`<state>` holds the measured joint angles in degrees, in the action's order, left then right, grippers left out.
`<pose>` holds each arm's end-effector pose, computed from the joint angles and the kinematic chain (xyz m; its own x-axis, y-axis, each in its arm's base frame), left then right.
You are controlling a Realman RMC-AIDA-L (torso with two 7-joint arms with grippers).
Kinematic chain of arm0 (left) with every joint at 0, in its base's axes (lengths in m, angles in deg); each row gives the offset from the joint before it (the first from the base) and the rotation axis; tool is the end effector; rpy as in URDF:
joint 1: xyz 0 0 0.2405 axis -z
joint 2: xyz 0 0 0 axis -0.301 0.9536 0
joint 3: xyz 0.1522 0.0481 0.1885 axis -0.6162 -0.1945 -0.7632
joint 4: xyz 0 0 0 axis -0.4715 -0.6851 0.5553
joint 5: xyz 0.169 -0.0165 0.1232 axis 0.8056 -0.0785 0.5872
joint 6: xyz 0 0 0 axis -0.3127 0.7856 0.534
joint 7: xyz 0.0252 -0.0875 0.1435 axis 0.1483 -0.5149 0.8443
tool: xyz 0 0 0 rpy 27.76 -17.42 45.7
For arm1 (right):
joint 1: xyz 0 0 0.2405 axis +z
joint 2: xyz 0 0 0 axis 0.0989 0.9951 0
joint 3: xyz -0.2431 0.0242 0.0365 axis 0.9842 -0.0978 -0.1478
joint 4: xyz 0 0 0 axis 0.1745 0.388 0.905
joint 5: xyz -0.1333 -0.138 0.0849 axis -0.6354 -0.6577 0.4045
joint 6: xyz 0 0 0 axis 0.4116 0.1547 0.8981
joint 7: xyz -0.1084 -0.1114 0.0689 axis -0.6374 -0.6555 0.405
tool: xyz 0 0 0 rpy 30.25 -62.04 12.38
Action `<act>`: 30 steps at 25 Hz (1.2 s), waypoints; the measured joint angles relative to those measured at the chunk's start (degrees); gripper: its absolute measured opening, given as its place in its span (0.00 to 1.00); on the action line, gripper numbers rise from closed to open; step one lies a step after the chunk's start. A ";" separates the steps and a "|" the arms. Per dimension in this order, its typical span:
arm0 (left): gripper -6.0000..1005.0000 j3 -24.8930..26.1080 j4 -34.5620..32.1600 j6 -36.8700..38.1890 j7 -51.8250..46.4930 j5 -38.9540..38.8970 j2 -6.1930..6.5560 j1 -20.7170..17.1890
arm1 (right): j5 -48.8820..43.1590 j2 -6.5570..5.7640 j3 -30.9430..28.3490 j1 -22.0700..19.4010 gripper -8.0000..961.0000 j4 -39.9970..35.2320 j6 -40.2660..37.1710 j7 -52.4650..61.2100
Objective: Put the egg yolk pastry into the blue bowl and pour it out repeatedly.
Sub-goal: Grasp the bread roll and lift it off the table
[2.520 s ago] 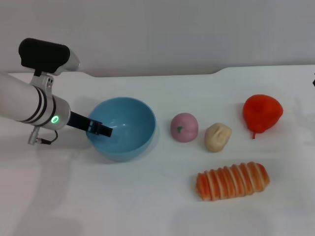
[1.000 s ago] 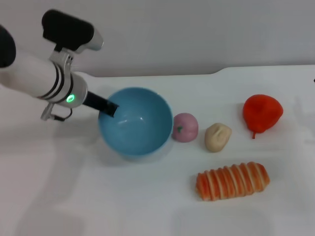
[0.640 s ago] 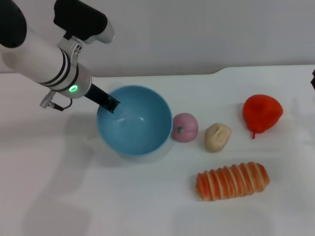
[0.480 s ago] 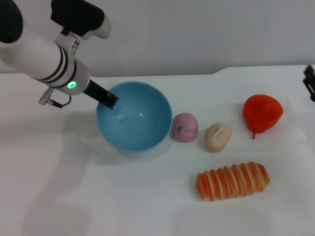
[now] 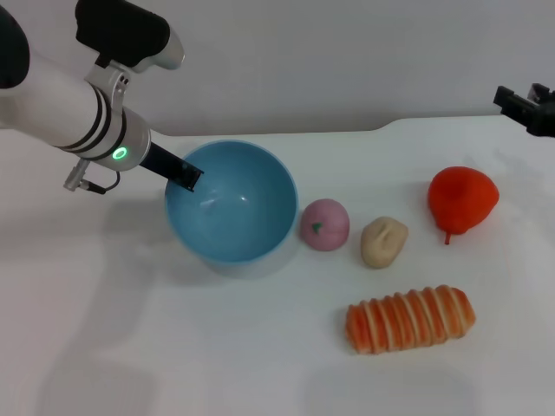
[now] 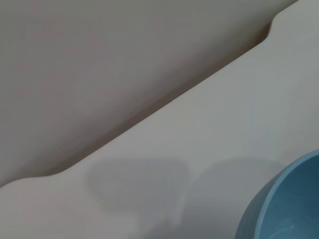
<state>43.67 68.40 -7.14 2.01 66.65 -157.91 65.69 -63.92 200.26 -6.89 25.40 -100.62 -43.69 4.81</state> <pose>-0.2006 0.4470 -0.0444 0.7448 0.6672 -0.0023 0.5240 -0.5870 -0.6172 0.2938 0.4065 0.0500 0.5800 -0.3222 -0.7482 -0.8103 -0.3222 -0.4895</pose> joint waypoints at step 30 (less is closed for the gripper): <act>0.01 -0.32 -0.77 0.95 -0.45 -0.34 -0.20 -0.80 | -59.10 -0.90 -4.85 26.34 0.60 8.72 -14.54 61.53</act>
<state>43.35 67.63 -6.19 1.56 66.30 -158.11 64.90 -123.02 199.36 -11.74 51.74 -91.91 -58.23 66.34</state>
